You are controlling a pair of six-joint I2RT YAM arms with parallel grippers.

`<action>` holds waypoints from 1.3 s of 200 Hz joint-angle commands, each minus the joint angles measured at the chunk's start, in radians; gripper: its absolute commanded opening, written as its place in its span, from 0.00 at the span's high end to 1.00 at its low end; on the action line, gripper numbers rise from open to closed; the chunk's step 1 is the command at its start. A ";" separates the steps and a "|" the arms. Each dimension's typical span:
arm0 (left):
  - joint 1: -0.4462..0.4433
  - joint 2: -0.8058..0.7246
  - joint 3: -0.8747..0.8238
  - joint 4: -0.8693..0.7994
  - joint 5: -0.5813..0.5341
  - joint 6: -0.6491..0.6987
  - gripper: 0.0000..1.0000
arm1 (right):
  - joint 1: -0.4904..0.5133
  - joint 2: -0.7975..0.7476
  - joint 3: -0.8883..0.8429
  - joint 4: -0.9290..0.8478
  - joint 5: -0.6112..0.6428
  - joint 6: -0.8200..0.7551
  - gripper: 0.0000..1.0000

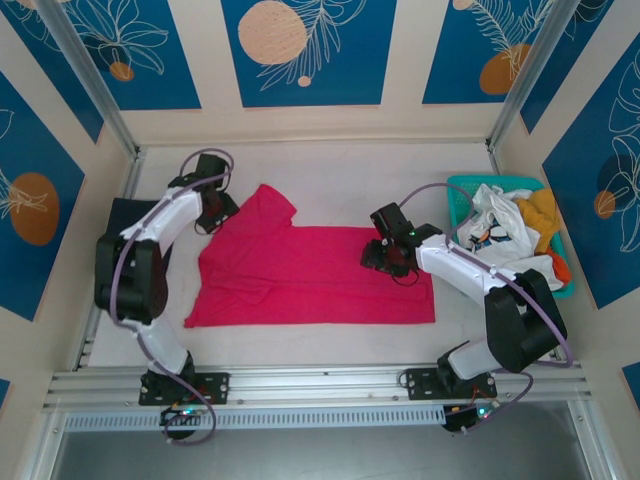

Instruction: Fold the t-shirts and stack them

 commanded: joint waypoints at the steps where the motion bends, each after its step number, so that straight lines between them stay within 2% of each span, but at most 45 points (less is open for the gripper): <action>1: -0.004 0.125 0.138 -0.103 -0.034 -0.018 0.52 | 0.009 0.001 -0.001 -0.009 -0.021 0.008 0.45; 48: -0.007 0.318 0.339 -0.194 -0.039 0.002 0.57 | 0.007 -0.008 -0.029 -0.002 -0.009 0.020 0.45; 159: -0.007 0.513 0.407 -0.216 -0.018 0.031 0.59 | 0.001 -0.026 -0.047 -0.009 0.007 0.017 0.45; 184: -0.008 0.522 0.425 -0.230 -0.018 0.037 0.67 | 0.000 -0.031 -0.041 -0.016 0.014 0.018 0.45; 238: -0.008 0.471 0.377 -0.216 -0.019 0.042 1.00 | -0.024 -0.024 -0.025 -0.009 0.024 0.029 0.45; 260: -0.008 0.440 0.377 -0.209 -0.017 0.051 1.00 | -0.077 0.001 0.012 -0.001 0.046 0.040 0.45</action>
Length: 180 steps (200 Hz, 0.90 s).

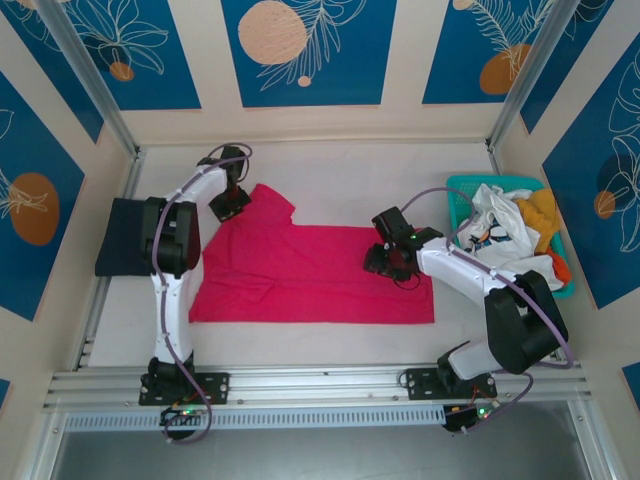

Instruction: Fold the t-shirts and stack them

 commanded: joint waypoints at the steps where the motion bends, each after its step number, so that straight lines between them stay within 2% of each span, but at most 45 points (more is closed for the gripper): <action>1: -0.005 -0.011 -0.035 -0.037 0.005 0.013 1.00 | -0.053 0.013 0.050 -0.001 0.041 0.028 0.45; 42: -0.003 -0.052 -0.037 -0.035 -0.008 0.026 1.00 | -0.209 0.163 0.196 -0.008 0.111 0.049 0.46; 81: 0.025 -0.091 -0.100 -0.004 0.010 0.031 1.00 | -0.276 0.328 0.351 -0.056 0.213 0.064 0.47; 129: 0.044 -0.096 -0.114 0.019 0.044 0.034 1.00 | -0.297 0.494 0.518 -0.148 0.209 0.134 0.52; 180: 0.044 -0.095 -0.116 0.021 0.046 0.038 1.00 | -0.298 0.570 0.573 -0.187 0.200 0.153 0.56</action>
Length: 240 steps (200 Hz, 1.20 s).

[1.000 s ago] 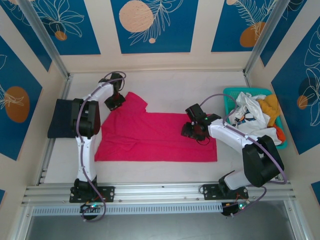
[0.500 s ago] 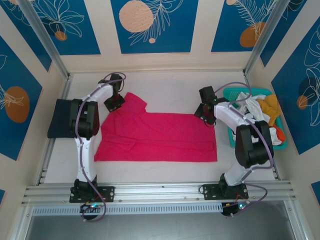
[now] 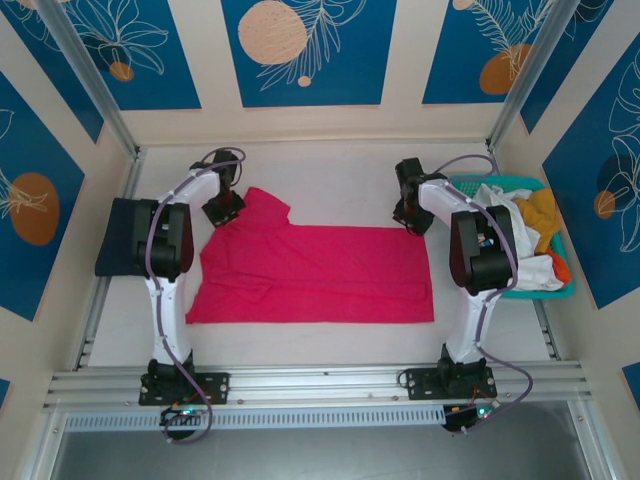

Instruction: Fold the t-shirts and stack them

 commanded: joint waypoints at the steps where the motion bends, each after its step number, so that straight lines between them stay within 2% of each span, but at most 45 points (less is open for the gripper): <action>1: 0.009 -0.028 -0.015 -0.004 0.011 0.019 1.00 | -0.001 0.024 0.030 -0.057 0.015 0.036 0.56; 24: 0.008 -0.028 -0.016 -0.001 0.016 0.020 1.00 | -0.002 0.048 0.037 -0.059 0.005 0.036 0.55; 78: 0.008 -0.038 -0.026 0.007 0.022 0.027 1.00 | -0.006 0.105 0.075 -0.079 0.002 0.024 0.62; 152: 0.008 -0.039 -0.030 0.015 0.028 0.030 1.00 | -0.003 0.017 0.081 -0.098 0.065 0.014 0.59; 211: 0.008 -0.038 -0.030 0.017 0.030 0.032 1.00 | -0.015 0.080 0.110 -0.095 0.047 0.002 0.60; 240: 0.009 -0.037 -0.031 0.018 0.034 0.033 1.00 | -0.019 0.114 0.122 -0.093 0.040 -0.003 0.65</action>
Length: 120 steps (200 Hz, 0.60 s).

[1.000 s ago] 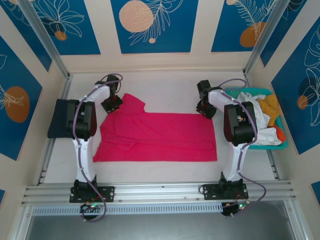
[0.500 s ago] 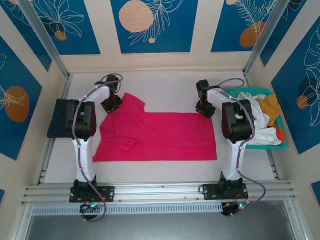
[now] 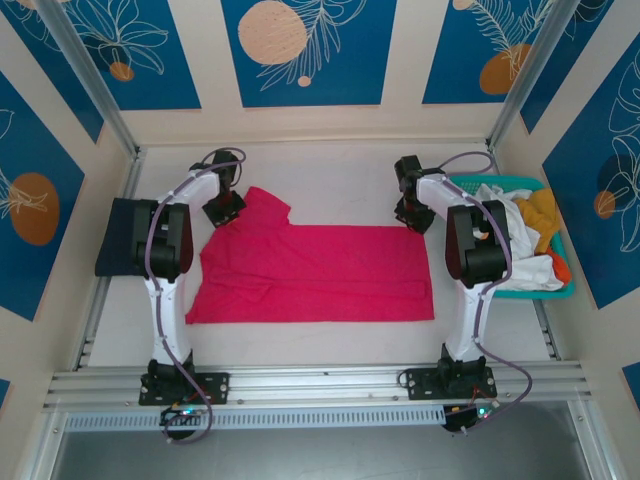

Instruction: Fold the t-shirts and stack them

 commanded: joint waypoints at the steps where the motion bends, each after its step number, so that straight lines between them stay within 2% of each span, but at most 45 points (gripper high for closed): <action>1: 0.008 -0.029 -0.014 -0.004 0.016 0.014 1.00 | -0.006 0.041 0.031 -0.020 0.002 -0.006 0.65; 35: 0.008 -0.032 -0.013 -0.004 0.016 0.016 1.00 | -0.015 0.073 0.044 -0.021 -0.036 -0.014 0.72; 60: 0.008 -0.036 -0.014 -0.001 0.021 0.016 1.00 | -0.014 0.065 0.040 -0.024 -0.036 -0.014 1.00; 120: 0.014 -0.065 0.021 0.000 0.021 0.020 1.00 | -0.002 -0.073 -0.010 0.017 -0.006 -0.040 1.00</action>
